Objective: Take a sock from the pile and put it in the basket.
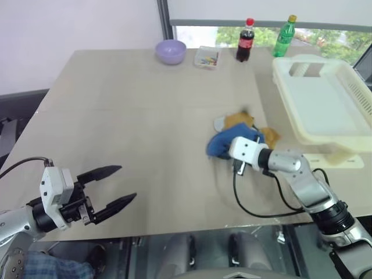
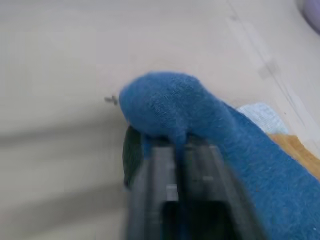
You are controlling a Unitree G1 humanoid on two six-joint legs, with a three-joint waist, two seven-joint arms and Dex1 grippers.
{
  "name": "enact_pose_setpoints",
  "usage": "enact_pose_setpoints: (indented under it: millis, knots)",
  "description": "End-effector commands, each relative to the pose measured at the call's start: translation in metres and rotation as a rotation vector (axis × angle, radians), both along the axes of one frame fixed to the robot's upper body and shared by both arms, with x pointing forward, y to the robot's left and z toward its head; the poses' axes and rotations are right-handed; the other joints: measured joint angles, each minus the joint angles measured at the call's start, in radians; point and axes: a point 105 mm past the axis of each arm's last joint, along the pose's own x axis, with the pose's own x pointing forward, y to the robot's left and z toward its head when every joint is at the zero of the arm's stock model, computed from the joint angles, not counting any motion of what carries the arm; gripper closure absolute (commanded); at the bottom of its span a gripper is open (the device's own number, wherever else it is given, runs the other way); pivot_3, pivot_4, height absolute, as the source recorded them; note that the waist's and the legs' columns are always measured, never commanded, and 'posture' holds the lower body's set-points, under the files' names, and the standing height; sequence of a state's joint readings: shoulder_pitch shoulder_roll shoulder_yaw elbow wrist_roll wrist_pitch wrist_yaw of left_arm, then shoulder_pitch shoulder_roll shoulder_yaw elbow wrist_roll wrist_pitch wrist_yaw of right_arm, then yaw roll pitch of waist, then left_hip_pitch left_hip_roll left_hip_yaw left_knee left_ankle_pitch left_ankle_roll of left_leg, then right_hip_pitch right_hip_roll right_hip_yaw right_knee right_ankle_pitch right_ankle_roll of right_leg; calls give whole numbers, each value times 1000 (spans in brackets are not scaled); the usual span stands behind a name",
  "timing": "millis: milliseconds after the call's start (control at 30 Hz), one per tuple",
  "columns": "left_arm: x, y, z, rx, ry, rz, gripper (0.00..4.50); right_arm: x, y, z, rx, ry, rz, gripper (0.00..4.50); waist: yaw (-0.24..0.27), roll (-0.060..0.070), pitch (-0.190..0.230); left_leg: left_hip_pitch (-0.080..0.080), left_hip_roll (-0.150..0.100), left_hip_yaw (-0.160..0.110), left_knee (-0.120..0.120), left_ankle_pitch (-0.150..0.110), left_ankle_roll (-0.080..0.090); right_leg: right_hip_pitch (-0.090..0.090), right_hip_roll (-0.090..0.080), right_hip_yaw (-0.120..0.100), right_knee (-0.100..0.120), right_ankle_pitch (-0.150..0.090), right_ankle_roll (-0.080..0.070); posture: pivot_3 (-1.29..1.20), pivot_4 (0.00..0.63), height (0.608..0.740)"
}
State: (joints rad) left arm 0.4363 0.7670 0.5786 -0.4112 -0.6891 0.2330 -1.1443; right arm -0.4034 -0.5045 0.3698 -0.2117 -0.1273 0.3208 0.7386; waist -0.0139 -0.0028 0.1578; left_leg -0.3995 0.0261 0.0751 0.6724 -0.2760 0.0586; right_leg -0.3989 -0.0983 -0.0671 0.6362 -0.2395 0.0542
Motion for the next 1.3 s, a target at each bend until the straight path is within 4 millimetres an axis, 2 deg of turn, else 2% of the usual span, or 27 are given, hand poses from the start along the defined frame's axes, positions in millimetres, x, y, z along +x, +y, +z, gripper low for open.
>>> enact_pose_setpoints:
  millis: [33,200,300,333,367,467,533,700,800,933,1133,1233,1300]
  knots:
    - [0,-3,5,10,-27,-6,0,-10,6,19,90,12,30,4463,0,0,0,0,0,0,0,0,0,0,0,0,0,0,0,0,150,740]
    - [0,-4,4,6,-26,-7,0,-16,11,21,171,137,28,4463,0,0,0,0,0,0,0,0,0,0,0,0,0,0,0,0,150,740]
    - [1,-4,4,6,-29,-6,0,-15,10,18,160,151,14,4463,1,0,0,0,0,0,0,0,0,0,0,0,1,0,0,0,150,740]
    - [1,-4,4,6,-30,-6,0,-14,9,16,146,147,12,3982,1,0,0,0,0,0,0,0,0,0,0,0,1,0,0,0,150,740]
    - [1,-4,4,5,-31,-5,0,-13,8,15,135,137,5,3815,1,0,0,0,0,0,0,0,0,0,0,0,1,0,0,0,150,740]
    - [1,-4,4,5,-32,-3,0,-6,4,15,116,91,-20,2781,0,0,0,0,0,0,0,0,0,0,0,0,1,0,0,0,150,740]
    - [1,-4,4,4,-32,-2,0,-7,6,16,121,92,-10,1851,0,0,0,0,0,0,0,0,0,-1,0,0,1,0,0,0,150,740]
    - [1,-3,5,4,-34,2,0,-14,15,22,174,118,26,1851,0,0,0,0,0,0,0,0,0,-1,0,0,1,0,0,0,150,740]
    - [0,-3,5,3,-31,2,0,-11,16,27,209,113,9,2656,0,0,0,0,0,0,0,0,0,-1,0,0,1,0,0,0,150,740]
    - [1,-4,4,2,-31,2,0,-9,17,34,243,108,-5,4465,0,0,0,0,0,0,0,0,0,-1,0,0,1,0,0,0,150,740]
    - [2,-4,4,3,-34,3,0,-9,13,25,187,100,-5,4465,0,0,0,0,0,0,0,0,0,-1,0,0,1,0,0,0,150,740]
    - [2,-4,4,2,-34,3,0,-19,24,24,214,174,45,4465,0,0,0,0,0,0,0,0,0,-1,0,0,1,0,0,0,150,740]
    - [3,-3,4,3,-33,2,0,-33,39,21,249,291,110,4465,0,0,0,0,0,0,0,0,0,-1,0,0,1,0,0,0,150,740]
